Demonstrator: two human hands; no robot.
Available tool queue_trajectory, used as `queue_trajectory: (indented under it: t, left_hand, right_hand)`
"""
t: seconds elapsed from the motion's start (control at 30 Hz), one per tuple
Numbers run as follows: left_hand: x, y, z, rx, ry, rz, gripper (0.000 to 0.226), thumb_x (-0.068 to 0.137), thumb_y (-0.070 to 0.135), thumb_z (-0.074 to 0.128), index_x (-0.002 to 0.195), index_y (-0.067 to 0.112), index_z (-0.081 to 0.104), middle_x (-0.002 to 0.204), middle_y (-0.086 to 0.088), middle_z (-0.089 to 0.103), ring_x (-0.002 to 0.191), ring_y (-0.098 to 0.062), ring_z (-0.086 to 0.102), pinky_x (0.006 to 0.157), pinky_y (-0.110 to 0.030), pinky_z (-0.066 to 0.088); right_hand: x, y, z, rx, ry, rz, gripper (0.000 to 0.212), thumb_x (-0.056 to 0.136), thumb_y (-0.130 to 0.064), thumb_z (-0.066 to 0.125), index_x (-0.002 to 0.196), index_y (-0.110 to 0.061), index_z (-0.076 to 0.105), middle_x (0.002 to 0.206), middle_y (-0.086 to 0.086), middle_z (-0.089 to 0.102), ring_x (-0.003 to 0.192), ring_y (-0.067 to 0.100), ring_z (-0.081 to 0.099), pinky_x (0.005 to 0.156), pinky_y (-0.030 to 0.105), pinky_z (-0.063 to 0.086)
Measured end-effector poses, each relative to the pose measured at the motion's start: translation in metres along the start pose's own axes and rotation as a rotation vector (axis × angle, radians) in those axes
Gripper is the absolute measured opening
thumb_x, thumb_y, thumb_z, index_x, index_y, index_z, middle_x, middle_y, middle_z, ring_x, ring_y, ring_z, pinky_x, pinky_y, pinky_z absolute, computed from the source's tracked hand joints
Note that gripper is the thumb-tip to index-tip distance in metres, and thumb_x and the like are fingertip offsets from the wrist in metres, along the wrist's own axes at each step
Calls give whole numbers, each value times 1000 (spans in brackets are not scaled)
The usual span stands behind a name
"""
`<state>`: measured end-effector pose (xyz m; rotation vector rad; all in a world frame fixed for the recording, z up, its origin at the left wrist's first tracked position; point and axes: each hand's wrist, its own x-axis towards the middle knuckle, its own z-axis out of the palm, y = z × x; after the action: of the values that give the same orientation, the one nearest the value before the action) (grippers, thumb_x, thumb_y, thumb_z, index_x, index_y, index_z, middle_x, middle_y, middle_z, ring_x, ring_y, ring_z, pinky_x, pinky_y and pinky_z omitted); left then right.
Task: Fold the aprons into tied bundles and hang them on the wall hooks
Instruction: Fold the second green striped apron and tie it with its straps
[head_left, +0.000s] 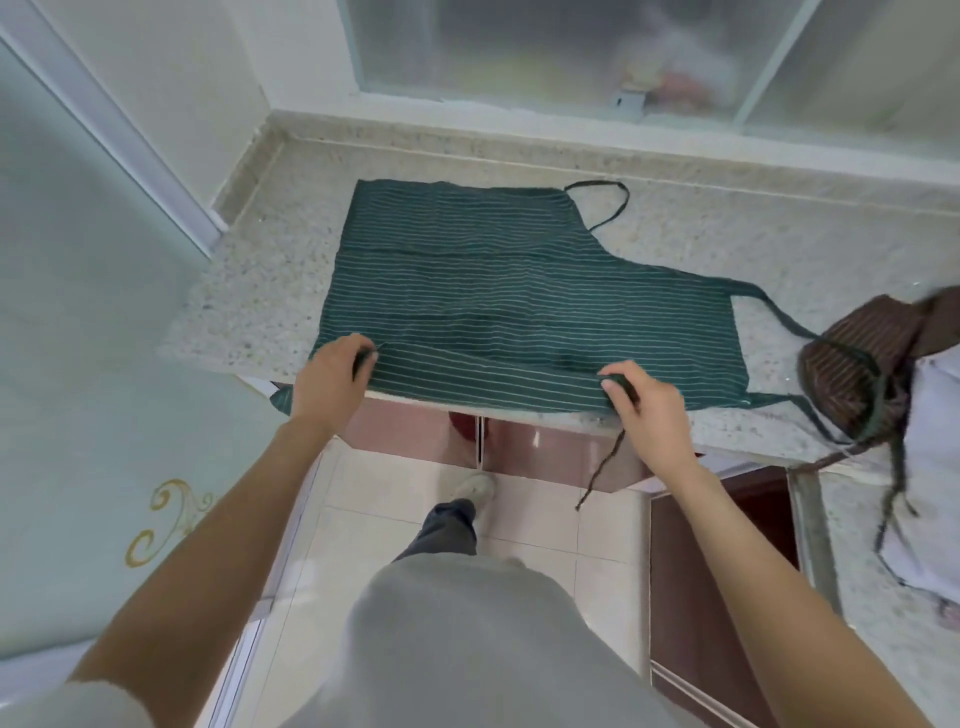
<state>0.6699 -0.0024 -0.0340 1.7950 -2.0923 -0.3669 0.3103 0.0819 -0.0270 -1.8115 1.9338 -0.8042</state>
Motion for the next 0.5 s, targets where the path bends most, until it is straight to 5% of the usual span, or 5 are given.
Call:
queue_trajectory:
  t: [0.17,0.3,0.5]
  left_hand:
    - [72,1,-12,43,161,115,19,95,5,47,106,-1,60,98,-20,63,89,-38,56,78,-44,46]
    - [131,7,-15,9,127,64,24,98,12,44,111,-1,59,103,-21,63,95,-37,55,79,-41,43]
    - [237,5,-16,24,98,159,23,97,14,46,109,-1,59,100,-20,64,92,-36,56,78,-42,44]
  right_hand:
    - [81,-18,-6,-79,118,-51,19,99,-20,44,110,-14,58,73,4,63,55,20,52,53,30,33]
    - [148,-19,-7,-379,74,-21,25,101,-26,38,118,-13,51,82,11,65,66,31,60,53,31,33]
    - [253,-19,-9,-437,138,96,28,100,-26,42,112,-2,52,87,21,66,73,37,62,54,34,39]
